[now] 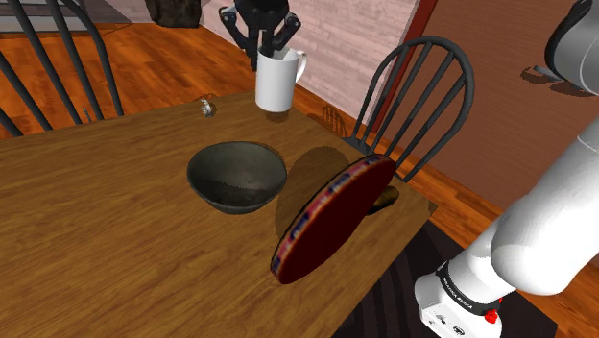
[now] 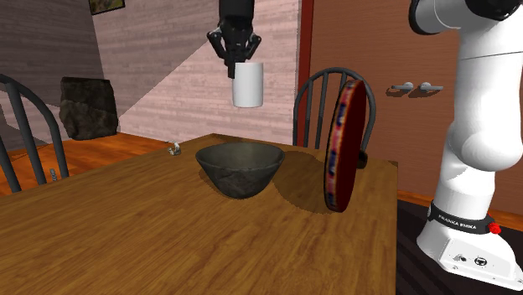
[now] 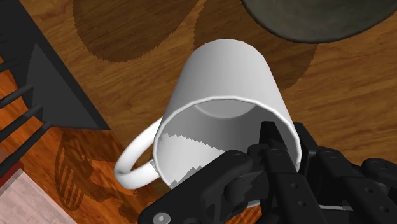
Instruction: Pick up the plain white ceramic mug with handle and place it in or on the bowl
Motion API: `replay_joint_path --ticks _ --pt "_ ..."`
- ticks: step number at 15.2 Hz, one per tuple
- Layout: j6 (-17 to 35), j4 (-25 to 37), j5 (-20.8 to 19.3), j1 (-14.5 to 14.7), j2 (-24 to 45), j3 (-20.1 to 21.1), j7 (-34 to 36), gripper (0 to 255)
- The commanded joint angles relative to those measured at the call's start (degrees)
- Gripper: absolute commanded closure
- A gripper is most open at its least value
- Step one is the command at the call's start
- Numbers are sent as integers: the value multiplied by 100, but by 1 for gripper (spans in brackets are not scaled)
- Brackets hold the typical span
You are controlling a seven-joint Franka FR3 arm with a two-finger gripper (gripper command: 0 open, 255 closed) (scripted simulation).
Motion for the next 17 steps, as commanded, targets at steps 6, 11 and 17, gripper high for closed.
replay_joint_path --ticks 6,11,17 --pt "-695 813 -395 785 424 407 959 255" --pt "-623 723 -452 962 482 490 1239 255" --pt "-46 -43 -268 780 229 464 1248 255"
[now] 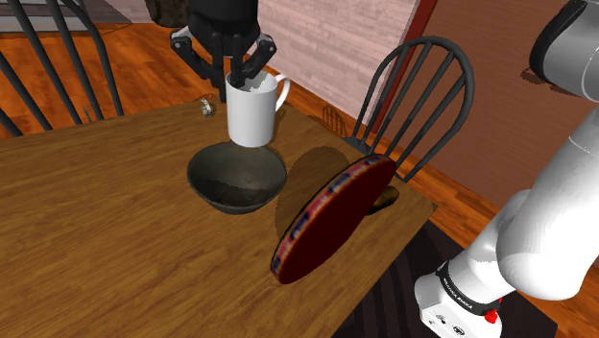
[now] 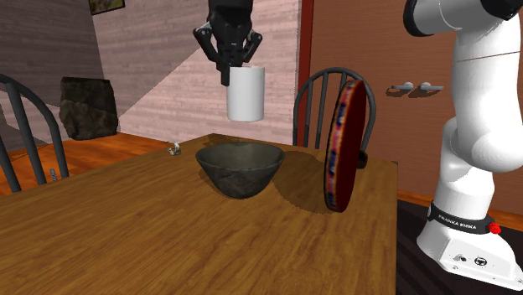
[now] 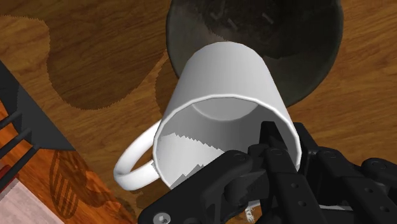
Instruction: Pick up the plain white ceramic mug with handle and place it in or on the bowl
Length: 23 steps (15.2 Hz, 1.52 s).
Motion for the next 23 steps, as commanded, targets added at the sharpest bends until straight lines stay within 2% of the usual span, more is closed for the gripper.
replay_joint_path --ticks 1,11,19,20,23 --pt "194 -235 43 -48 -60 -12 4 255" --pt "1045 -1243 169 -188 -270 -54 68 255" --pt "1045 -1243 169 -188 -270 -54 68 255" --pt "1045 -1243 169 -188 -270 -54 68 0" --pt "1045 -1243 169 -188 -270 -54 68 0"
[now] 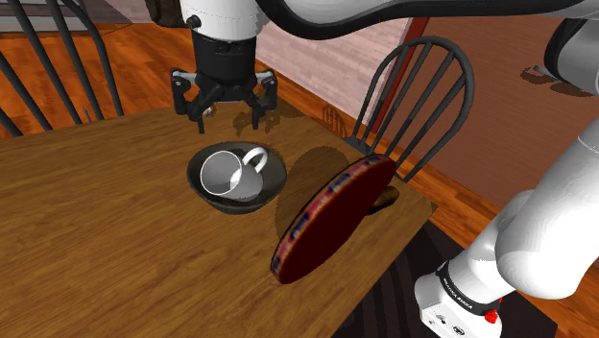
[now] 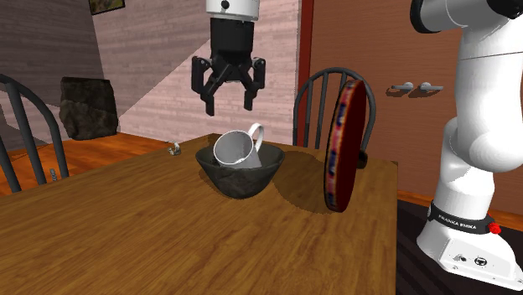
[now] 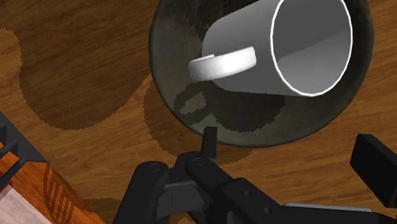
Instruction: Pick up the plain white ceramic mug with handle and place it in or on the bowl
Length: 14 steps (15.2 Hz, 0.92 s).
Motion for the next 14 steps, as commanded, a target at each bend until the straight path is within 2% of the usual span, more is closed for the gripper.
replay_joint_path --ticks 1,2,6,14 --pt "0 0 0 0 0 0 0 0" --pt "0 0 0 0 0 0 0 0" --pt "-775 850 -76 153 124 74 11 0" --pt "-774 849 -76 152 124 74 11 0"
